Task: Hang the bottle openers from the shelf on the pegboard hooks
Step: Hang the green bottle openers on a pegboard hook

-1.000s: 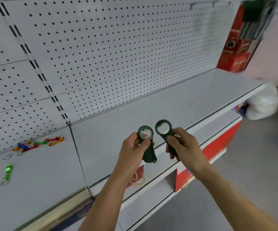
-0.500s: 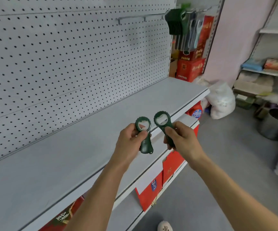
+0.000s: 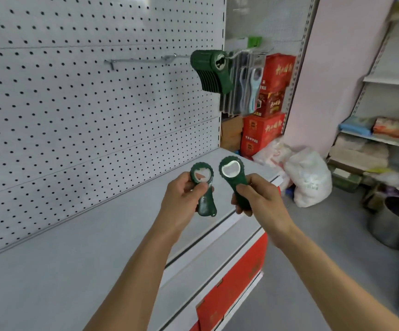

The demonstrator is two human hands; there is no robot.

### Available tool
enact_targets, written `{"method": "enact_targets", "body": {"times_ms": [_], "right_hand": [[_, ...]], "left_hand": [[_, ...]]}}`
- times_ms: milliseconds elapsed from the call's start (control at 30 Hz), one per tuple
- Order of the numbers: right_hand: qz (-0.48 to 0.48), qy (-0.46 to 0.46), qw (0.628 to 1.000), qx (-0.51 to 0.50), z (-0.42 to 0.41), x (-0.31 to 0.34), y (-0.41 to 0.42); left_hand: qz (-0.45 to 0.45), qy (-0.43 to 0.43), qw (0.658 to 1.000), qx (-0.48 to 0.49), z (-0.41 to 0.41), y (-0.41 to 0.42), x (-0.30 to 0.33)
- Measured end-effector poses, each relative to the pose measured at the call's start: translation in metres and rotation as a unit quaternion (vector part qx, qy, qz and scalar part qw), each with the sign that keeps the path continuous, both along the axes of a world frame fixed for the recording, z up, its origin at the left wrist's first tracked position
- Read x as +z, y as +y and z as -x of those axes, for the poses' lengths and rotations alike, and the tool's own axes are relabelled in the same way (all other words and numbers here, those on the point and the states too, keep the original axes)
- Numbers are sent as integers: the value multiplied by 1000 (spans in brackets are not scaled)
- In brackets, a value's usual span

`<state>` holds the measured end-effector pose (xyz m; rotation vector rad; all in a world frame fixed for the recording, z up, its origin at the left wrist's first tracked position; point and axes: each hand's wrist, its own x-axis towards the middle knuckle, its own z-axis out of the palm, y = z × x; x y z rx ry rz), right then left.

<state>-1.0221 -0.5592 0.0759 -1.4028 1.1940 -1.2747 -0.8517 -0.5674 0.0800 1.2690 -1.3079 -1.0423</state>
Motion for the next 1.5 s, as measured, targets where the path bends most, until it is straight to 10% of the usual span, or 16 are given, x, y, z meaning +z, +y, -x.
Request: {"method": "enact_targets", "body": {"times_ms": [800, 1500], "right_hand": [[168, -89, 935, 299, 99, 109, -234], [116, -40, 948, 295, 58, 124, -287]], "left_hand": [[70, 10, 946, 316, 144, -127, 67], [85, -15, 924, 374, 137, -131, 83]]}}
